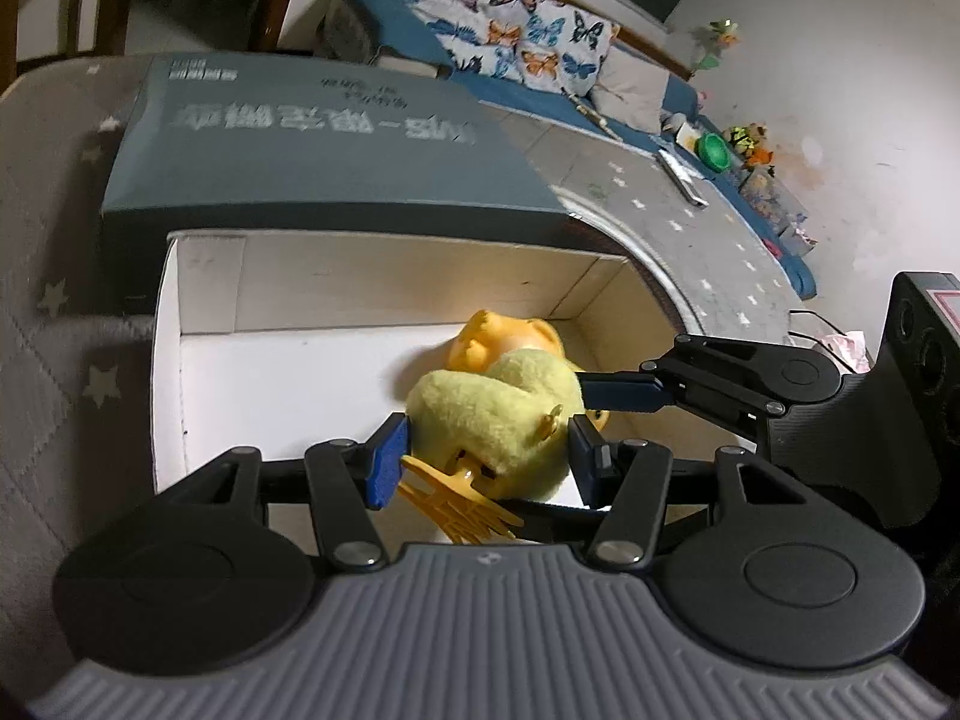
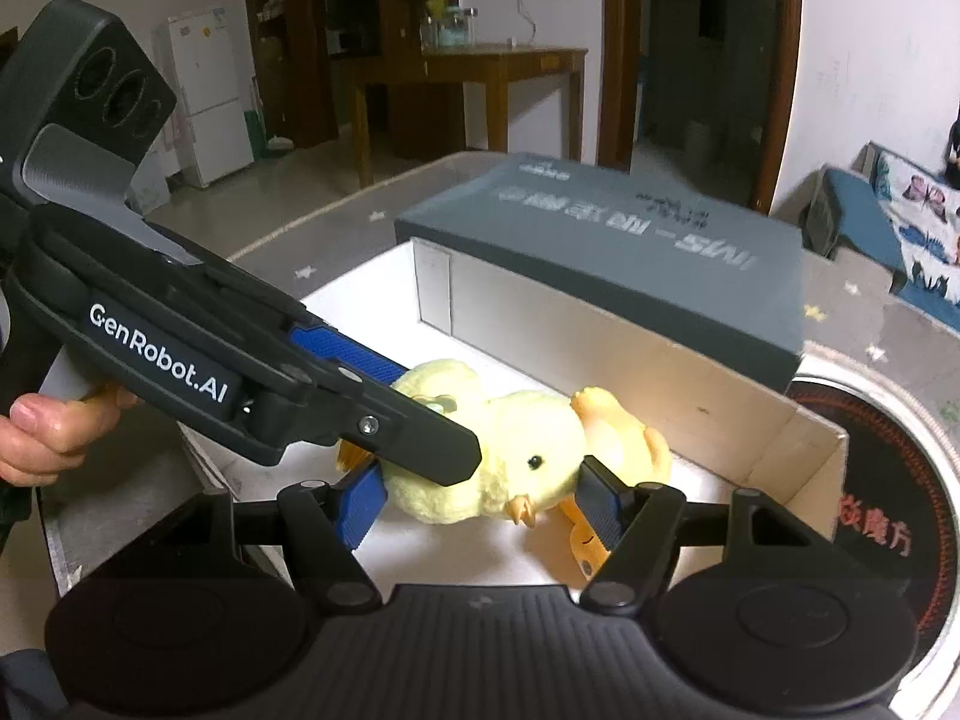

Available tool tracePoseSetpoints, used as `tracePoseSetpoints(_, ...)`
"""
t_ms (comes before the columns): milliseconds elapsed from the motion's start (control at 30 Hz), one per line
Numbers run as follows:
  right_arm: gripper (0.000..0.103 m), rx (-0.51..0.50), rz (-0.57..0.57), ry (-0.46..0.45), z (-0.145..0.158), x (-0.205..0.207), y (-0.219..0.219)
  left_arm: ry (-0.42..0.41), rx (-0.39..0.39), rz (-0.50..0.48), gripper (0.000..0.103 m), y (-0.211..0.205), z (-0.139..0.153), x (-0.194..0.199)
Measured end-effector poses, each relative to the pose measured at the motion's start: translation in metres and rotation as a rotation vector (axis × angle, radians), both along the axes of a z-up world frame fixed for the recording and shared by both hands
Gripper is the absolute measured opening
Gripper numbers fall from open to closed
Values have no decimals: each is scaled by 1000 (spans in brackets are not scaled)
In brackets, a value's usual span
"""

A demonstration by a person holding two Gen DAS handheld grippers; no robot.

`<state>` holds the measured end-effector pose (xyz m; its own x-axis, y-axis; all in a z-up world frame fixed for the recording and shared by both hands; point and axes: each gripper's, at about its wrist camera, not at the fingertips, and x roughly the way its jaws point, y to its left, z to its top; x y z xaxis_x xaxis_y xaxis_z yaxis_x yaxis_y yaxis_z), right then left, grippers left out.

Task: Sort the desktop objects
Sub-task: 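Lift the chick into the white box and open the left tool, then close the left tool on the peanut-shaped toy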

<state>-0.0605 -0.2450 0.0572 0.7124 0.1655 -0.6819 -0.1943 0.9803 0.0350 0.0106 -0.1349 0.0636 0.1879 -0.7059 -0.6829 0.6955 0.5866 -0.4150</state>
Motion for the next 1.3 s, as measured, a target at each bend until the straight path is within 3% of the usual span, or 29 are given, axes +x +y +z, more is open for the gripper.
tracePoseSetpoints(267,72,18,8,61,-14,10,0,20,27,6,56,2,-10,0)
tracePoseSetpoints(700,73,20,-1,33,-4,-9,-2,-6,31,25,57,7,-6,-6)
tracePoseSetpoints(1067,74,28,20,-77,30,-69,-6,-119,-24,-8,57,38,29,-60)
tracePoseSetpoints(1300,75,54,77,-82,34,-115,2,-164,-61,-87,57,56,37,-112)
